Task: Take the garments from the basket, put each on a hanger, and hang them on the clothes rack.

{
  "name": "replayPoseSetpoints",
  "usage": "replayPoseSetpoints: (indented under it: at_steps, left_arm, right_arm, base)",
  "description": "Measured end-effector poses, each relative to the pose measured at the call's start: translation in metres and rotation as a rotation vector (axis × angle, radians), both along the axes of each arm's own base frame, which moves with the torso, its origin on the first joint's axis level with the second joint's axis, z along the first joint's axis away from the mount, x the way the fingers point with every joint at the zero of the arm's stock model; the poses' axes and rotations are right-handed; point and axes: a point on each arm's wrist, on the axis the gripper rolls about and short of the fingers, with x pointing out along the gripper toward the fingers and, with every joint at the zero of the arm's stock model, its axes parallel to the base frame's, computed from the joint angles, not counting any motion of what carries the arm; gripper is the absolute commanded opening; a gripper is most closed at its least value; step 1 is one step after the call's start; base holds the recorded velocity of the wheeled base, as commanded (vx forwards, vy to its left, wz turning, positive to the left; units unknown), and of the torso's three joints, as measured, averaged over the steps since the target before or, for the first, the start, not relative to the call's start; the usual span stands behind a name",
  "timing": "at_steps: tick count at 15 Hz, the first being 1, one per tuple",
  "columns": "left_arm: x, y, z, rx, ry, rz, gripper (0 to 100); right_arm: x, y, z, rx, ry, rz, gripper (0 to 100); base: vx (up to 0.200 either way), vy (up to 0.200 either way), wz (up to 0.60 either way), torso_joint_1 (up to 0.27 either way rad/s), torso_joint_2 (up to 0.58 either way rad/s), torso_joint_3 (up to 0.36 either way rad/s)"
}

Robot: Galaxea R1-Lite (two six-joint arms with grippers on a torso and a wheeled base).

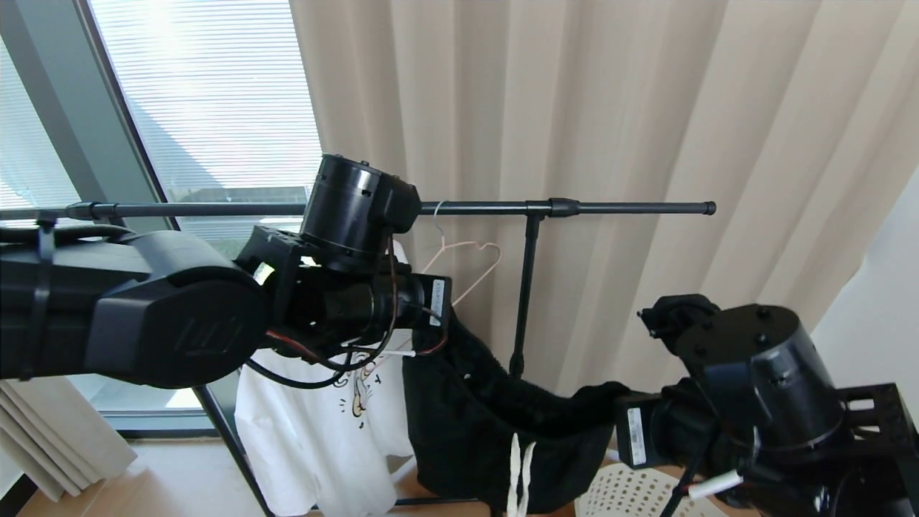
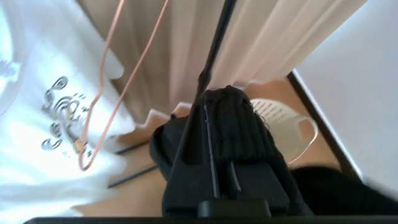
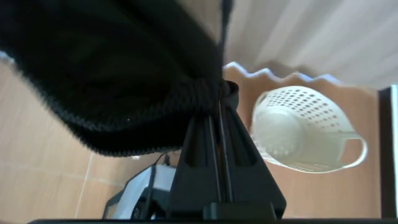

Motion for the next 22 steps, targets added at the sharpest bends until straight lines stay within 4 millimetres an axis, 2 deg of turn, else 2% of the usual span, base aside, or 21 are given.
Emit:
replayPoseSetpoints:
  at_steps: [2,4,6,9,11,13,15,17,19,22]
  left_arm:
    - [-0.012,0.013,-0.004,0.055,0.013,-0.018,0]
    - [-0.025,0.023,-0.009,0.099,0.024,-0.041,0]
    - [-0.045,0.027,-0.023,0.155,0.054,-0.096,0]
    - [-0.079,0.019,-0.045,0.199,0.119,-0.228,0]
    - [-0.098,0.007,-0.055,0.194,0.161,-0.297,0]
    - [-0.109,-0.012,-0.062,0.133,0.2,-0.314,0]
    - [-0.11,-0.031,-0.064,0.011,0.201,-0.29,0]
    - [-0.109,-0.038,-0.068,-0.002,0.213,-0.287,0]
    - [-0.11,-0.041,-0.072,0.007,0.219,-0.285,0]
    - [-0.11,-0.035,-0.074,0.012,0.224,-0.249,0]
  right_arm:
    - [0.031,-0.009,0.011,0.003,-0.053,-0.043,0]
    - [0.054,-0.007,0.022,0.021,-0.09,-0.076,0]
    - [0.078,0.006,0.037,0.058,-0.139,-0.091,0]
    - [0.108,0.027,0.048,0.096,-0.186,-0.094,0]
    - [0.116,0.041,0.045,0.102,-0.188,-0.076,0]
    - [0.119,0.059,0.041,0.135,-0.185,-0.065,0]
    - [0.114,0.076,0.035,0.178,-0.171,-0.045,0]
    - [0.111,0.085,0.031,0.193,-0.158,-0.034,0]
    - [0.111,0.085,0.03,0.194,-0.156,-0.035,0]
    - [0.115,0.066,0.037,0.205,-0.164,-0.084,0]
  base:
    - [0.0,0.0,0.0,0.0,0.0,0.0]
    - [0.0,0.0,0.0,0.0,0.0,0.0]
    - [0.0,0.0,0.0,0.0,0.0,0.0]
    - [0.0,0.0,0.0,0.0,0.0,0.0]
    - [0.0,0.0,0.0,0.0,0.0,0.0]
    - [0.0,0.0,0.0,0.0,0.0,0.0]
    - [0.0,0.0,0.0,0.0,0.0,0.0]
    - [0.0,0.0,0.0,0.0,0.0,0.0]
    - [0.0,0.0,0.0,0.0,0.0,0.0]
    - [0.0,0.0,0.0,0.0,0.0,0.0]
